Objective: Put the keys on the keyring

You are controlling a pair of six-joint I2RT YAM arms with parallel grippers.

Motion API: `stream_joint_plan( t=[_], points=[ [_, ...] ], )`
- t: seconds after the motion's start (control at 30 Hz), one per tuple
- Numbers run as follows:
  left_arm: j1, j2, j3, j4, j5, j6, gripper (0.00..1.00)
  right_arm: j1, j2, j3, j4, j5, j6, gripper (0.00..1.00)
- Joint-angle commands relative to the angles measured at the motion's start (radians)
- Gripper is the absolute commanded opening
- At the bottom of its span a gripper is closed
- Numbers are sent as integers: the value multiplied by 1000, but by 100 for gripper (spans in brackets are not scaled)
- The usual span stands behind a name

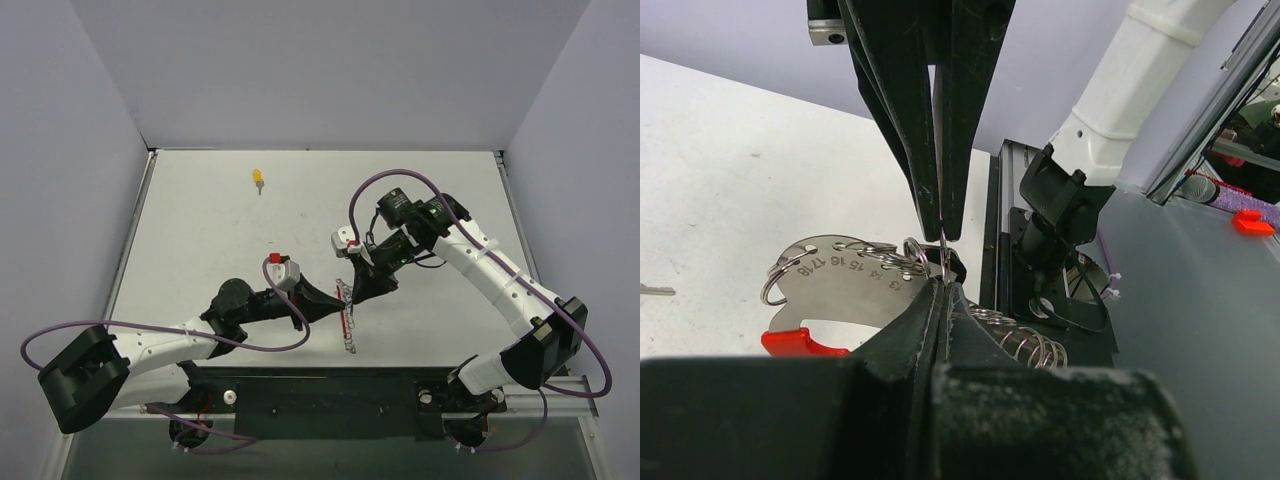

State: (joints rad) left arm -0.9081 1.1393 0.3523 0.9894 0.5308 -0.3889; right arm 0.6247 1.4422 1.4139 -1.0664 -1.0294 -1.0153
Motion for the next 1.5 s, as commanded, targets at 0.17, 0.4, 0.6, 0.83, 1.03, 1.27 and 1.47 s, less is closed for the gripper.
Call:
stream_joint_plan(
  t=[0.17,0.4,0.6,0.83,1.03,1.27,1.47],
  points=[
    [3,-12,115,-173,52,64,0,24,9,-12,-29,-38,-6,0],
    [5,-18,132,-219,51,73,0,36,14,-16,-4,-17,26,0],
    [11,-27,145,-268,51,73,0,41,18,-20,8,-3,40,0],
    [26,-55,151,-307,46,71,0,49,23,-23,22,20,58,0],
    [44,-79,137,-301,37,51,0,49,24,-26,22,34,58,0],
    [58,-81,125,-299,31,38,0,55,26,-21,-16,19,14,0],
    [74,-85,120,-298,29,25,0,58,26,-18,-35,22,-11,0]
  ],
)
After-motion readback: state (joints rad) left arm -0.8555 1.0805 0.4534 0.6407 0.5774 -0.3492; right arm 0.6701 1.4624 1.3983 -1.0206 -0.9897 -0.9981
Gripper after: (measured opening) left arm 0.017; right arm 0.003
